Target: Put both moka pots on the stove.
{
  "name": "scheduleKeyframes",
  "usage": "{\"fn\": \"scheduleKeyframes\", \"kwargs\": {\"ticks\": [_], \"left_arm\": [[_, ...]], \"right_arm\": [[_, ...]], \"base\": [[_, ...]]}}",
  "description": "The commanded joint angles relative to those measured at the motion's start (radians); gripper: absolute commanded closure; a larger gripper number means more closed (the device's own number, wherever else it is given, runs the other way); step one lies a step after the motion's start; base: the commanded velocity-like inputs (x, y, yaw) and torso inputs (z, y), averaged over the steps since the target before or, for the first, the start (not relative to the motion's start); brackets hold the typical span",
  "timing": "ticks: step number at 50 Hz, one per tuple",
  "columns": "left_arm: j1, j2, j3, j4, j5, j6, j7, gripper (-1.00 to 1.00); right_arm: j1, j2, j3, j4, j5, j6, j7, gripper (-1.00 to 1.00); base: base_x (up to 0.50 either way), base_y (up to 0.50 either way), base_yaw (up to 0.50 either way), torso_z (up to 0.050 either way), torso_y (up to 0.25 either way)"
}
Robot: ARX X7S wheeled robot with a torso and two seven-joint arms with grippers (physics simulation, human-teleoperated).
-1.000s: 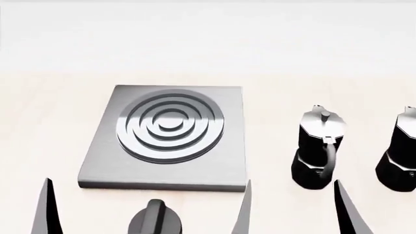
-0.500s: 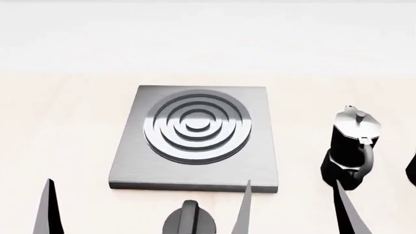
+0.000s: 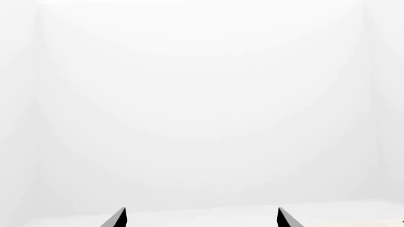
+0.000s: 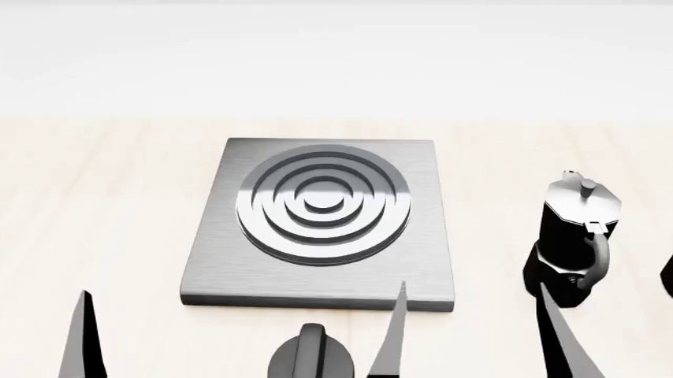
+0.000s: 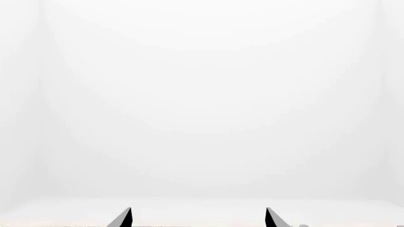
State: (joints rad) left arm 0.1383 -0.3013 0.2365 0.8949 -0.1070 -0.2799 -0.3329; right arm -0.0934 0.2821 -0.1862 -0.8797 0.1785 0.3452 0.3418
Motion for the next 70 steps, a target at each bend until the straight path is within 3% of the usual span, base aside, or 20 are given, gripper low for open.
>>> {"fn": "scheduleKeyframes", "kwargs": {"ticks": [1,9,30,40,44,55,70], "left_arm": [[0.0,-0.007,0.003,-0.005,-0.008,0.007,-0.007,-1.0],[0.0,-0.014,-0.012,-0.008,-0.028,0.013,-0.011,-1.0],[-0.001,-0.028,-0.028,-0.017,-0.054,0.02,-0.025,-1.0],[-0.004,-0.031,-0.016,-0.02,-0.049,0.021,-0.032,-1.0],[-0.006,-0.032,-0.009,-0.024,-0.046,0.02,-0.034,-1.0],[-0.007,-0.037,-0.006,-0.02,-0.05,0.02,-0.041,-1.0],[-0.008,-0.044,0.001,-0.031,-0.05,0.028,-0.048,-1.0]], "right_arm": [[0.165,0.012,0.021,-0.011,0.059,0.201,0.012,-1.0],[0.422,0.029,0.111,0.025,0.134,0.415,0.024,-1.0],[0.78,0.189,0.189,0.23,0.244,0.739,-0.091,-1.0],[0.825,0.267,0.199,0.362,0.248,0.776,-0.144,-1.0],[0.855,0.265,0.223,0.375,0.3,0.867,-0.166,-1.0],[0.867,0.273,0.205,0.473,0.334,0.929,-0.209,-1.0],[0.88,0.282,0.135,0.632,0.299,0.867,-0.245,-1.0]], "base": [[0.0,0.0,0.0,0.0,0.0],[0.0,0.0,0.0,0.0,0.0],[0.0,0.0,0.0,0.0,0.0],[0.0,0.0,0.0,0.0,0.0],[0.0,0.0,0.0,0.0,0.0],[0.0,0.0,0.0,0.0,0.0],[0.0,0.0,0.0,0.0,0.0]]}}
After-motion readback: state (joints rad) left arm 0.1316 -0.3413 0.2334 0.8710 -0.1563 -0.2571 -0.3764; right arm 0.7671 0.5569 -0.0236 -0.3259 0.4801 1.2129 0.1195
